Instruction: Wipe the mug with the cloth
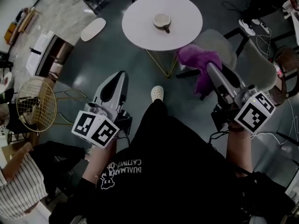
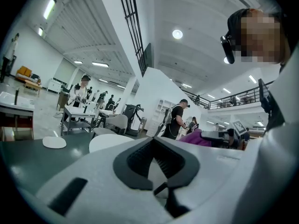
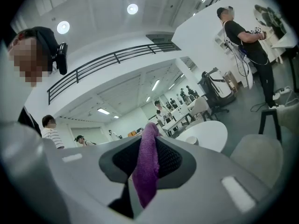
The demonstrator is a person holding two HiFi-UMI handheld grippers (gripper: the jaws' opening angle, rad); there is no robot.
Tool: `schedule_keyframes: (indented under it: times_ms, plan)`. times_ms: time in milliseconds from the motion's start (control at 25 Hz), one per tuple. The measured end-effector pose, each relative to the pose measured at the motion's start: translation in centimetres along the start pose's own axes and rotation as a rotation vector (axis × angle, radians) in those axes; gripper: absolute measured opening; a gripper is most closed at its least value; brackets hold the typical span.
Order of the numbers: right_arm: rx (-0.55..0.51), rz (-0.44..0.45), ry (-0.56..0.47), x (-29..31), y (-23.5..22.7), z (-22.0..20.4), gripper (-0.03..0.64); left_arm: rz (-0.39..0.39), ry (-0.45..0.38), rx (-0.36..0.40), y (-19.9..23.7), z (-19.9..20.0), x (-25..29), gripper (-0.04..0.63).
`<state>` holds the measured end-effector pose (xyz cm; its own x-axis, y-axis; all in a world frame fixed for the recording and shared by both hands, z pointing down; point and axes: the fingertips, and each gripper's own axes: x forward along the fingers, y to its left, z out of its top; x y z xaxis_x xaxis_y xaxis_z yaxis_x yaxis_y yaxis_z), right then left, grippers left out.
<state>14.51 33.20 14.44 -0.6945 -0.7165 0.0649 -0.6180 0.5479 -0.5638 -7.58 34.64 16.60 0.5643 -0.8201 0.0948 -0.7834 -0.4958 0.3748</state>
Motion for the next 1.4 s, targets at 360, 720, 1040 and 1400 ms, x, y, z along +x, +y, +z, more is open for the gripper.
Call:
schedule_keyframes:
  times_ms: [360,720,1040,1400]
  plan:
    - [0.015,-0.096,0.052,5.1,-6.5,2.5,0.092,-0.071,0.084,-0.015,5.5,0.9,11.2,-0.002]
    - [0.049,-0.230,0.036,12.3,-15.0,6.1,0.092,-0.129,0.138,0.022,13.0,4.5,23.1,-0.002]
    - [0.082,-0.338,-0.026,16.7,-18.7,7.8,0.092,-0.183,0.139,0.046,18.4,6.2,29.1,-0.002]
    - [0.132,-0.418,0.027,18.9,-21.6,6.3,0.092,-0.207,0.253,-0.009,21.0,2.5,31.6,-0.002]
